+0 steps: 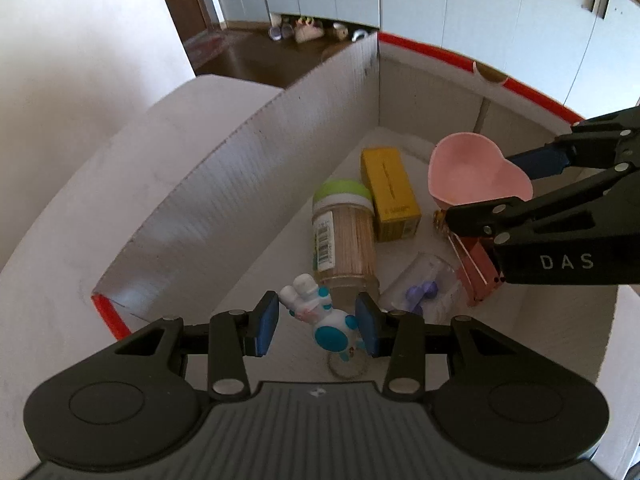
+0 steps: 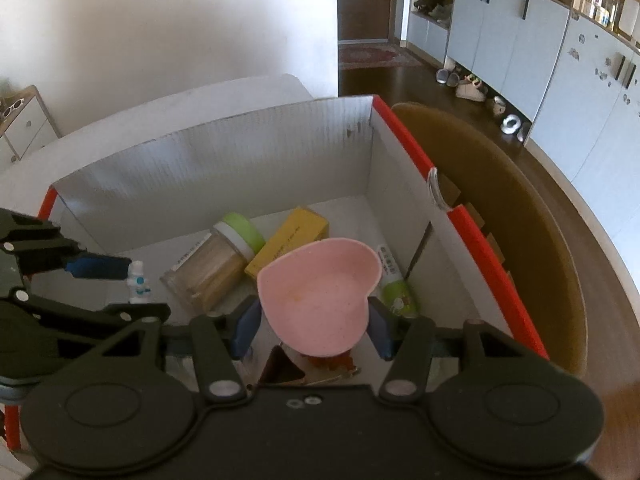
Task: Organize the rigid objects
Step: 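Lower both items into the box and open both grippers, then move both grippers back from the box toward the remaining table items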
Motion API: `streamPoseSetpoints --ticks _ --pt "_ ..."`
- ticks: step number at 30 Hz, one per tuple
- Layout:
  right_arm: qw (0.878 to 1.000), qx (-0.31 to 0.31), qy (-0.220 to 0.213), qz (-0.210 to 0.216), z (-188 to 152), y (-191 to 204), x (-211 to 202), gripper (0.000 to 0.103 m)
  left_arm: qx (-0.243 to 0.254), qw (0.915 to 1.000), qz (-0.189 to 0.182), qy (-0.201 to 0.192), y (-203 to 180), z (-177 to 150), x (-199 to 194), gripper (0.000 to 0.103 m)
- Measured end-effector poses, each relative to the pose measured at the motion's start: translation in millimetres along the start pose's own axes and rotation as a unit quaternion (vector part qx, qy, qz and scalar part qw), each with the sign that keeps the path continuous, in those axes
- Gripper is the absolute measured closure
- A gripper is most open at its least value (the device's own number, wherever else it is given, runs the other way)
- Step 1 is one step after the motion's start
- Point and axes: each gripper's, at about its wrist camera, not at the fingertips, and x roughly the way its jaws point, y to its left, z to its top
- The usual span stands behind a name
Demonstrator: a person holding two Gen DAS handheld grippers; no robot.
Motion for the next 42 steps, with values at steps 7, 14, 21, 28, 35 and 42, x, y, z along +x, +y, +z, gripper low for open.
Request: streamPoseSetpoints --ticks 7,14,21,28,35,42 --pt "1.0 0.004 0.019 -0.002 -3 1 3 0.044 -0.007 0.999 -0.007 0.043 -1 3 18 0.061" --pt "1.0 0.002 0.022 -0.002 -6 6 1 0.031 -0.004 0.9965 -0.006 0.084 -3 5 26 0.061" --pt "1.0 0.006 0.014 0.004 -10 5 -9 0.021 0.011 0.9959 0.007 0.09 -7 6 24 0.047" --pt "1.0 0.008 -0.004 0.007 -6 0 -25 0.012 -0.005 0.997 -0.003 0.077 -8 1 14 0.039" --pt "1.0 0.011 -0.017 0.009 -7 -2 -42 0.01 -0.007 0.9988 -0.014 0.047 -7 1 -11 0.039" --pt "0.999 0.014 -0.038 0.007 -8 2 -66 0.01 -0.018 0.9996 -0.016 0.016 -9 -2 -33 0.039"
